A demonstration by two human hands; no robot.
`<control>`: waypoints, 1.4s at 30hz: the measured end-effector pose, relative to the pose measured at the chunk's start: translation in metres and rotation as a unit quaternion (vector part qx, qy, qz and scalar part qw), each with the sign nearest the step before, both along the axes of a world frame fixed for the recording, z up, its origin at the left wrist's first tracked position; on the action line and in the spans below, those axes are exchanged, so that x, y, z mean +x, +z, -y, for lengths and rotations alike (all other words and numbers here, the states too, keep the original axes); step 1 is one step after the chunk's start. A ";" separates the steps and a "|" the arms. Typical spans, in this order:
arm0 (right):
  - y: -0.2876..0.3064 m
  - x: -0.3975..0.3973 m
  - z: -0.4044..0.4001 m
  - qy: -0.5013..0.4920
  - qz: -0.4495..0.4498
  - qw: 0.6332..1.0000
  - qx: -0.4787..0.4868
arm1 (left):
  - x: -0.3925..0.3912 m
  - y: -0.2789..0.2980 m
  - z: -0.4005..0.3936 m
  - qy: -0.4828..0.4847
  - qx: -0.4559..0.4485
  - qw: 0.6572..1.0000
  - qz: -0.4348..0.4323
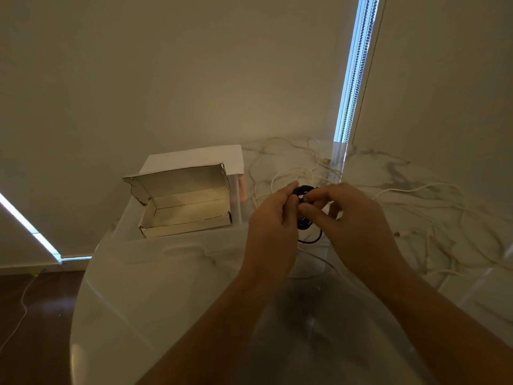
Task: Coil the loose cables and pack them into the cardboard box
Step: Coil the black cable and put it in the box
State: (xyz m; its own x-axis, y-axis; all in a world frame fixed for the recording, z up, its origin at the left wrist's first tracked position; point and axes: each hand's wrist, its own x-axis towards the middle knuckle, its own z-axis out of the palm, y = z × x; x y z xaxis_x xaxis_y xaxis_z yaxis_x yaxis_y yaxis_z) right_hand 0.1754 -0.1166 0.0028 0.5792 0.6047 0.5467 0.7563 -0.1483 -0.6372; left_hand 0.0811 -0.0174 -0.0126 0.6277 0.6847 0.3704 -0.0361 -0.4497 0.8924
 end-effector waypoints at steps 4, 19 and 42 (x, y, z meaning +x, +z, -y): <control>0.002 -0.001 0.002 -0.011 -0.037 0.999 0.021 | 0.000 0.000 -0.001 -0.008 0.040 0.999 -0.022; 0.018 0.017 0.008 0.043 -0.193 0.971 0.131 | 0.000 0.002 0.000 -0.097 0.020 0.993 -0.068; 0.009 0.033 0.009 0.052 -0.192 0.980 0.031 | -0.004 0.008 0.005 -0.085 -0.002 0.995 -0.051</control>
State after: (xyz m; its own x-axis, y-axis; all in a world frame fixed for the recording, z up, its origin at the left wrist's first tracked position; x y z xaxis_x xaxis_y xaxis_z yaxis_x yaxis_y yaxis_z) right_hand 0.2086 -0.1255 0.0114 0.6869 0.6434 0.3380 0.4680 -0.0356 -0.8830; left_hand 0.0767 -0.0225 -0.0041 0.7689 0.5660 0.2973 -0.0215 -0.4419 0.8968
